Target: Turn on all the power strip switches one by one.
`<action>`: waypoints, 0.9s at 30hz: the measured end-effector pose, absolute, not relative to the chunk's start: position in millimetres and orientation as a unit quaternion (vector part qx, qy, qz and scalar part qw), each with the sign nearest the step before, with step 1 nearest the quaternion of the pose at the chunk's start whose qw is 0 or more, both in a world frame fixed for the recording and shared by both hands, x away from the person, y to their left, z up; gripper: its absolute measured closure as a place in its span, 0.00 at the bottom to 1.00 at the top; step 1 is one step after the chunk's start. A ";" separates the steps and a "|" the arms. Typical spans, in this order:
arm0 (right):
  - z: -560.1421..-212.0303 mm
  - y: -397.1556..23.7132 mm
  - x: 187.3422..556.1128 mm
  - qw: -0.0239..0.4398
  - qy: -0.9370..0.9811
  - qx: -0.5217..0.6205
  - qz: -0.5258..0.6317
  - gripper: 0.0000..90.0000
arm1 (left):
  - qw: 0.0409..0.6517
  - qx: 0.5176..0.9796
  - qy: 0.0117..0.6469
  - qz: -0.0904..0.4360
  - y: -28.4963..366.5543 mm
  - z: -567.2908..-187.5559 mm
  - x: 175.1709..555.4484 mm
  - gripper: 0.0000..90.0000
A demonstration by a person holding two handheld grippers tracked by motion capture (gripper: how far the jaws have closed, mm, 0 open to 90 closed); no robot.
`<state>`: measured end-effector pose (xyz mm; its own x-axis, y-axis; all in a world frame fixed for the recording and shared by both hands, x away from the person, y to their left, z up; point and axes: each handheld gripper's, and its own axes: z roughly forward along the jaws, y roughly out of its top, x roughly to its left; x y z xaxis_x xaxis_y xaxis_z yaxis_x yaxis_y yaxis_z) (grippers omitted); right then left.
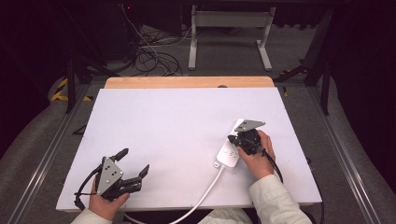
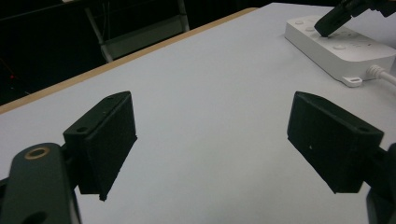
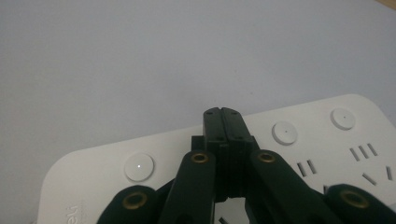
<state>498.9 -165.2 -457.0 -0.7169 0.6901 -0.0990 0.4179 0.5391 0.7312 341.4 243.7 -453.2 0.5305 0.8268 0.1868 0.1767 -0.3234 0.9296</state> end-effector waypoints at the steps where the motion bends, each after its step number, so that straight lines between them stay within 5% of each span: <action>1: -457.1 -165.6 499.1 0.191 0.855 0.325 0.355 1.00 | 0.473 0.736 0.343 0.341 243.2 -453.5 341.1 0.18; 27: -462.2 -166.7 498.1 0.190 0.849 0.334 0.364 1.00 | 0.473 0.736 0.343 0.344 242.5 -453.6 340.6 0.18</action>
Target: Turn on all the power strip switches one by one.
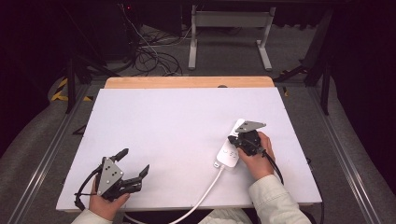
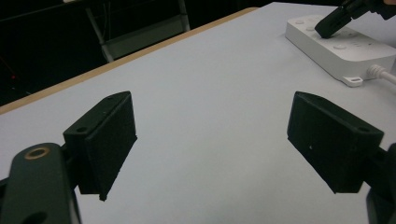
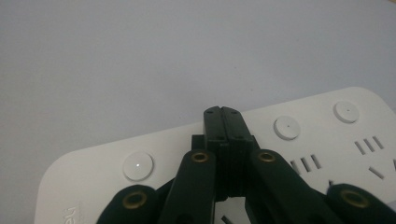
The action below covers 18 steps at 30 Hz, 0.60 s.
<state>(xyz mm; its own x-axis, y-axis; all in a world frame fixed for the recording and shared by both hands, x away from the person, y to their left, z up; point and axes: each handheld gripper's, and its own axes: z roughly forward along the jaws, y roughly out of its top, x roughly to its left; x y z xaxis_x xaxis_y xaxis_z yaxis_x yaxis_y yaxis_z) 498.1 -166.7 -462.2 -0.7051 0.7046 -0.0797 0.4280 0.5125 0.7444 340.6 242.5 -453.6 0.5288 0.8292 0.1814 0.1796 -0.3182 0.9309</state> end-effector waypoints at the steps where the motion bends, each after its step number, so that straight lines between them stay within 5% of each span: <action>1: -462.4 -166.9 498.1 0.189 0.848 0.335 0.364 1.00 | 0.473 0.735 0.343 0.344 242.4 -453.6 340.6 0.18; 18: -451.1 -169.7 487.7 0.217 0.826 0.309 0.418 1.00 | 0.472 0.736 0.343 0.344 242.8 -453.6 341.3 0.18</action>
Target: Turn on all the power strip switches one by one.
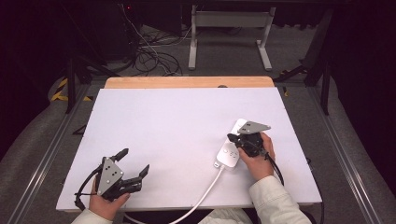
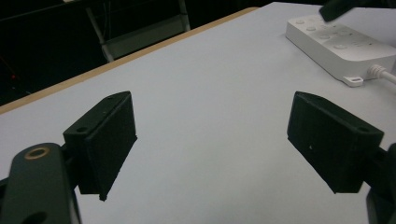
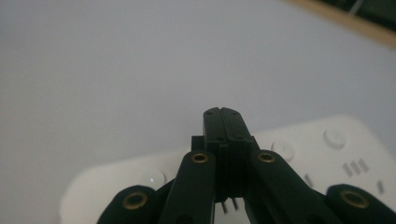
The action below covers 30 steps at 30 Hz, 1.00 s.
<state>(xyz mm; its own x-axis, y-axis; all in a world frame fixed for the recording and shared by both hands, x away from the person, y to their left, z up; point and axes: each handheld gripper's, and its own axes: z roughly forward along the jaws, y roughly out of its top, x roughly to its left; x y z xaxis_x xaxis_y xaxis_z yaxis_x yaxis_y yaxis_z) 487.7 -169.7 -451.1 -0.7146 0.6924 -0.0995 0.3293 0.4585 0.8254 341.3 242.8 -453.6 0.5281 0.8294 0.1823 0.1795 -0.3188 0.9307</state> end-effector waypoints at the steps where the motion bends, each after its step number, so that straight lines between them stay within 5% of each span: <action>1: -442.5 -170.8 484.2 0.225 0.815 0.305 0.437 1.00 | 0.472 0.736 0.343 0.343 242.6 -453.9 341.8 0.18; 17: -425.9 -175.7 483.0 0.229 0.807 0.313 0.445 1.00 | 0.468 0.738 0.343 0.344 243.0 -453.9 342.0 0.18; 30: -438.5 -191.5 516.2 0.224 0.801 0.361 0.422 1.00 | 0.470 0.737 0.347 0.341 242.7 -454.9 342.6 0.18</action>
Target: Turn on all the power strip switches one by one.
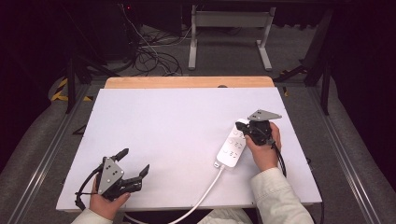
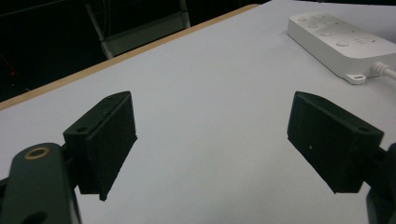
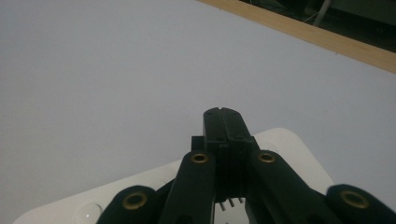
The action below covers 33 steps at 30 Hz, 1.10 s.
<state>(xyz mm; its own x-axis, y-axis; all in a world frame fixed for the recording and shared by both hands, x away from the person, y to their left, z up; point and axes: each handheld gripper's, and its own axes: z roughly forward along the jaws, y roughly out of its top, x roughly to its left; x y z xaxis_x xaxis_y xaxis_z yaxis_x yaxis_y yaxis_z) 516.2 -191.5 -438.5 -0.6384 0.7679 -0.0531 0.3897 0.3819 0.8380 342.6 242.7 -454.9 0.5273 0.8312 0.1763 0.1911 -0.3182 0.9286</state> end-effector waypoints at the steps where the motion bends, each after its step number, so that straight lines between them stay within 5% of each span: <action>1: -440.6 -191.9 518.2 0.223 0.802 0.362 0.420 1.00 | 0.470 0.737 0.347 0.341 242.7 -454.9 342.5 0.18; 33: -461.9 -180.4 526.6 0.228 0.830 0.358 0.363 1.00 | 0.471 0.738 0.344 0.339 242.8 -454.8 342.1 0.18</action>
